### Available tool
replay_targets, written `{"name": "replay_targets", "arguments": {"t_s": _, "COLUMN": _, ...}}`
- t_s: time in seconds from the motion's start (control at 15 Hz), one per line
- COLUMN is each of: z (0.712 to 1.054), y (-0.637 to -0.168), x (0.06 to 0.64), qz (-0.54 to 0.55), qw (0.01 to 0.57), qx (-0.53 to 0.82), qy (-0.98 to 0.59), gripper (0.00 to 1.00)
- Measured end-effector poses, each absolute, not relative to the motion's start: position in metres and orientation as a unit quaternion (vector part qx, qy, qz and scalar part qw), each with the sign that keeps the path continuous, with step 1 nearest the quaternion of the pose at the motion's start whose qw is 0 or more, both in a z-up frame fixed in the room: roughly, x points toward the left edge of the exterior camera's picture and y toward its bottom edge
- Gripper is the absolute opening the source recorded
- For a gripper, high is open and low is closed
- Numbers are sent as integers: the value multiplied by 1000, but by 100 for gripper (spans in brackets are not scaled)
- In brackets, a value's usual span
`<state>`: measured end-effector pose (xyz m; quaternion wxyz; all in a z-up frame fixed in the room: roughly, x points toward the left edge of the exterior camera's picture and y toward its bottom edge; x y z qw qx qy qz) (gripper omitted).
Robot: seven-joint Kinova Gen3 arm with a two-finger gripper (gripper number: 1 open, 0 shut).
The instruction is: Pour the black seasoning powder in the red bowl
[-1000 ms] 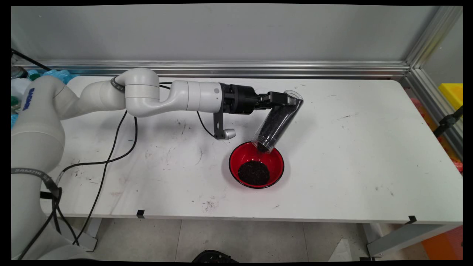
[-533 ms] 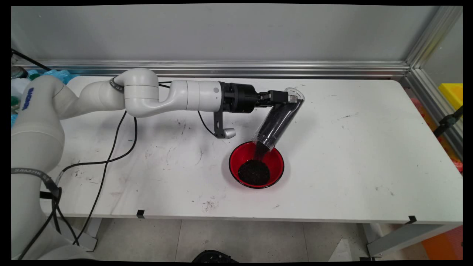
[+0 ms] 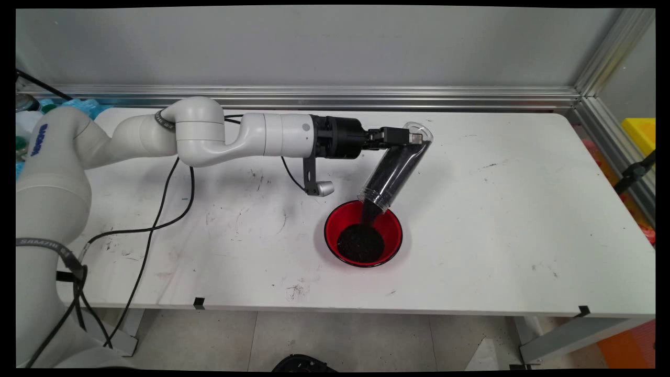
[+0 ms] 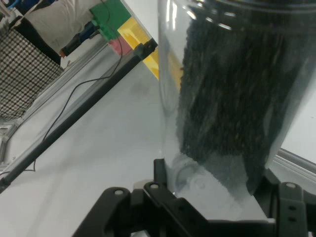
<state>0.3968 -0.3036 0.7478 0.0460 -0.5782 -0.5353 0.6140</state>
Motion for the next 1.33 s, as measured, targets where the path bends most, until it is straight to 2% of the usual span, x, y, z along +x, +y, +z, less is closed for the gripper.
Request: {"name": "replay_targets", "arguments": {"t_s": 1.33, "z": 751, "y": -300, "x": 404, "qz": 613, "qw": 45, "qx": -573, "qy": -542, "gripper": 0}}
